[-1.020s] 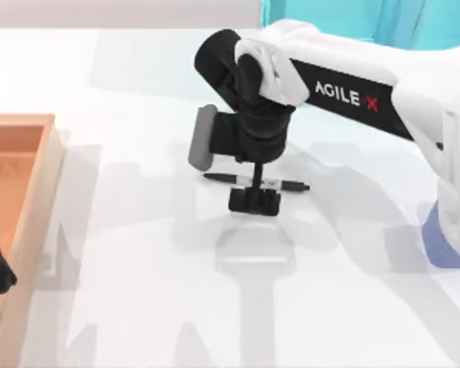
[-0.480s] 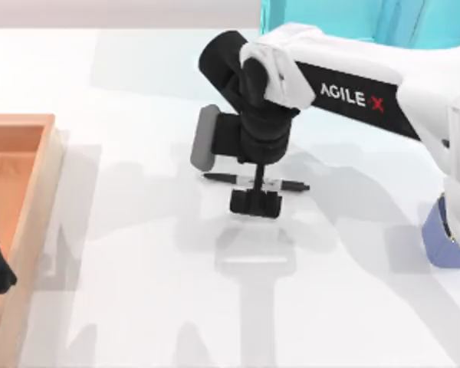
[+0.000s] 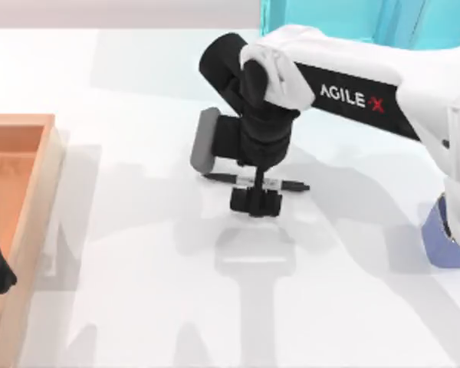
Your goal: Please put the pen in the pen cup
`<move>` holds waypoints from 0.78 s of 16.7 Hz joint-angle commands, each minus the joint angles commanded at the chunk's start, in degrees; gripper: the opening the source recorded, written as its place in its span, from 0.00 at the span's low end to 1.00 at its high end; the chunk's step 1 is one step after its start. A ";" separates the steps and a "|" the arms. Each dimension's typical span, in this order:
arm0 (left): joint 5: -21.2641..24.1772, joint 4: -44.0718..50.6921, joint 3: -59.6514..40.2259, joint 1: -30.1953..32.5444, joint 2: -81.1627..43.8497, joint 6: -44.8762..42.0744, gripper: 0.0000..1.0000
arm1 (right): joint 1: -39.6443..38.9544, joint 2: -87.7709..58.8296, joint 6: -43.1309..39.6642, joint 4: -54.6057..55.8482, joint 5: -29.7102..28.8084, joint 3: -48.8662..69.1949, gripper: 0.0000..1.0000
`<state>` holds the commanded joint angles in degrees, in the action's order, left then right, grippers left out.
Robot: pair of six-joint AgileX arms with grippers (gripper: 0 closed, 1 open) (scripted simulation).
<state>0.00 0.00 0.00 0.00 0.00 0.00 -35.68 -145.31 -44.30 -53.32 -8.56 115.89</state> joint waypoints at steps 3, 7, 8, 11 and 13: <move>0.00 0.00 0.00 0.00 0.00 0.00 1.00 | 0.00 0.00 0.00 0.00 0.00 0.00 0.02; 0.00 0.00 0.00 0.00 0.00 0.00 1.00 | 0.00 0.00 0.00 0.00 0.00 0.00 0.00; 0.00 0.00 0.00 0.00 0.00 0.00 1.00 | 0.00 0.00 0.00 0.00 0.00 0.00 0.00; 0.00 0.00 0.00 0.00 0.00 0.00 1.00 | 0.00 0.00 0.00 0.00 0.00 0.00 0.00; 0.00 0.00 0.00 0.00 0.00 0.00 1.00 | -0.94 4.87 2.49 -3.62 2.34 -0.98 0.00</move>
<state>0.00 0.00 0.00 0.00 0.00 0.00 -36.62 -140.44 -41.81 -56.95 -6.22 114.92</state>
